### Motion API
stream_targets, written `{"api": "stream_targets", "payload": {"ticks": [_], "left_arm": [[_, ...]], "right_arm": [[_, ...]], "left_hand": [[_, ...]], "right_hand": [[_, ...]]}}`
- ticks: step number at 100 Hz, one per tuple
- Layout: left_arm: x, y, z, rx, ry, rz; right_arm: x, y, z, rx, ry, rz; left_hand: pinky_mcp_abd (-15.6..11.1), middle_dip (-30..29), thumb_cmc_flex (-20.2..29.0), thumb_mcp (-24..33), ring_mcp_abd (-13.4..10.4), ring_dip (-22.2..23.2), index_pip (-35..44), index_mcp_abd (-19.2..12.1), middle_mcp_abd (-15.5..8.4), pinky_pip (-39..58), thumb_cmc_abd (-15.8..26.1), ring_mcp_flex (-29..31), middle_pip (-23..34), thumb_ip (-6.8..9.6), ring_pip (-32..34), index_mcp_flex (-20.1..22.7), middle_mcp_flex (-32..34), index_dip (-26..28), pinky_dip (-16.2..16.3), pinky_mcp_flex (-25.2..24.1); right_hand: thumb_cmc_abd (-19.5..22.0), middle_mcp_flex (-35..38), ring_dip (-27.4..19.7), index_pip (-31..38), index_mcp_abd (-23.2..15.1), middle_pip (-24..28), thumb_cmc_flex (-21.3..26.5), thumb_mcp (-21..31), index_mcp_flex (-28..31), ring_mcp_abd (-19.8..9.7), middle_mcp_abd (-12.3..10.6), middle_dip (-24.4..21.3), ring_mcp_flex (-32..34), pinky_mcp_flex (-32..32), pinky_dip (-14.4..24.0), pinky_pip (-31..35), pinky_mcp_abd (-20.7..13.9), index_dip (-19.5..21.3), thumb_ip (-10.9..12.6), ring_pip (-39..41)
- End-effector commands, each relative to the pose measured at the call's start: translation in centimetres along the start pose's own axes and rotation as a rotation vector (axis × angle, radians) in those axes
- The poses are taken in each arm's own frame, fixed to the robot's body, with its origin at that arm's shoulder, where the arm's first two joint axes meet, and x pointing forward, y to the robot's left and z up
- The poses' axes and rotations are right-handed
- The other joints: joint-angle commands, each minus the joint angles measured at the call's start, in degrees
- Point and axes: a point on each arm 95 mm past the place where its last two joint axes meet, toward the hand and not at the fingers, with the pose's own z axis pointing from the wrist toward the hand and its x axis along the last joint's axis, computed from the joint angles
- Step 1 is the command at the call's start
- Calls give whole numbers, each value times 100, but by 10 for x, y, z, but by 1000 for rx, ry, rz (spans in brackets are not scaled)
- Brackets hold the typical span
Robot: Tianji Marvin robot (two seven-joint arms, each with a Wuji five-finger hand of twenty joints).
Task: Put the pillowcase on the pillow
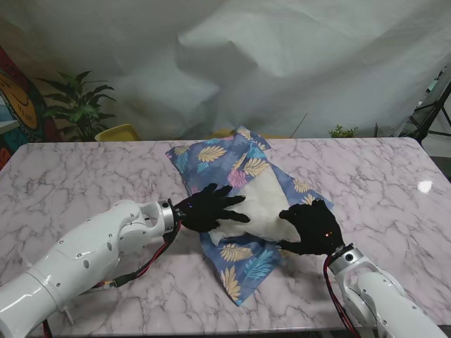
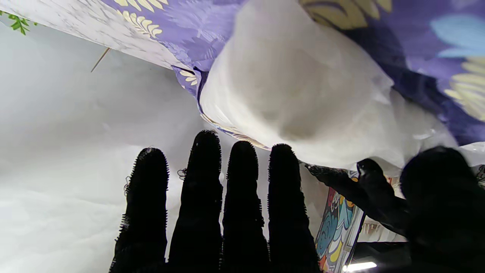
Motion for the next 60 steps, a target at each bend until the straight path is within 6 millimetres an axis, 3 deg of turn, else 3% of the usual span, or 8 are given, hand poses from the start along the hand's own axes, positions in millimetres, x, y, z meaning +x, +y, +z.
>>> {"api": "stream_targets", "payload": {"ticks": [1, 16, 22, 32, 38, 48, 53, 60], "left_arm": [[-10, -5, -4, -14, -17, 3], [-17, -3, -5, -43, -27, 23], [-20, -5, -7, -29, -49, 21], [-22, -15, -15, 38, -96, 44], [-22, -24, -22, 64, -121, 67], [-28, -36, -33, 60, -164, 119], [-33, -38, -38, 38, -178, 138], [-40, -37, -42, -3, -190, 144]], "right_arm": [[1, -4, -3, 8, -3, 6], [2, -5, -3, 6, -6, 6], [3, -5, -3, 8, -8, 3], [3, -5, -3, 9, -18, 3], [3, -5, -3, 4, -25, 2], [5, -6, -2, 7, -51, 16], [7, -7, -2, 18, -62, 30], [9, -10, 1, 11, -74, 26]], "left_hand": [[344, -88, 575, 772, -25, -145, -185, -218, -51, -214, -235, -165, -133, -72, -172, -224, -257, -115, -140, 4], [316, -88, 614, 979, -70, -213, -239, -219, -64, -209, -245, -163, -133, -145, -174, -216, -256, -143, -161, 20], [85, -88, 80, -356, -152, -202, -372, -115, -57, -216, 389, -154, -133, -104, -169, -216, -256, -208, -195, -32], [-216, -88, -972, -1640, -262, -73, -196, 159, -43, -151, 1128, -122, -133, -149, -127, -224, -258, -109, -109, -42], [-354, -88, -940, -2216, -299, 72, -121, 249, -72, -128, 1388, -98, -132, -64, -114, -204, -255, -70, -54, -35], [-387, -88, -456, -2036, -279, 231, -273, 245, -34, -105, 1230, -98, -133, -40, -66, -259, -258, -149, -25, 2], [-346, -89, -512, -1126, -241, 342, -799, 277, 44, -109, 841, -95, -134, -103, -68, -239, -264, -428, -30, 62], [-281, -90, -592, -582, -164, 335, -1537, 457, 192, -129, 525, -106, -135, -118, -79, -354, -275, -910, -76, 100]], "right_hand": [[136, 73, 89, 96, -94, -49, 146, -165, 78, -56, -18, 39, 94, -19, 52, 17, -10, 118, 139, 37], [179, 89, 104, 103, -104, -50, 211, -225, 78, -62, -24, 53, 109, -23, 54, 4, 1, 119, 160, 30], [204, 99, 108, 106, -106, -51, 235, -249, 82, -69, -33, 57, 107, -26, 55, 1, 2, 119, 168, 25], [254, 161, 125, 137, -139, -41, 297, -288, 143, -90, -44, 66, 181, 8, 62, 13, -10, 126, 180, 48], [266, 253, 141, 185, -178, -21, 371, -315, 226, -126, -65, 76, 261, 65, 72, 40, -13, 142, 187, 77], [116, 322, 289, 302, -155, 96, 476, -474, 232, -145, -50, 186, 523, 259, 139, 169, 33, 196, 205, 246], [-38, 45, 376, 209, -2, 89, 149, -275, 0, -50, 26, 256, 469, 240, 209, 129, 172, 172, 159, 200], [-268, -543, 348, -61, 328, 176, -415, 142, -450, 109, 183, 284, 282, 183, 269, 34, 345, 105, 42, 92]]}}
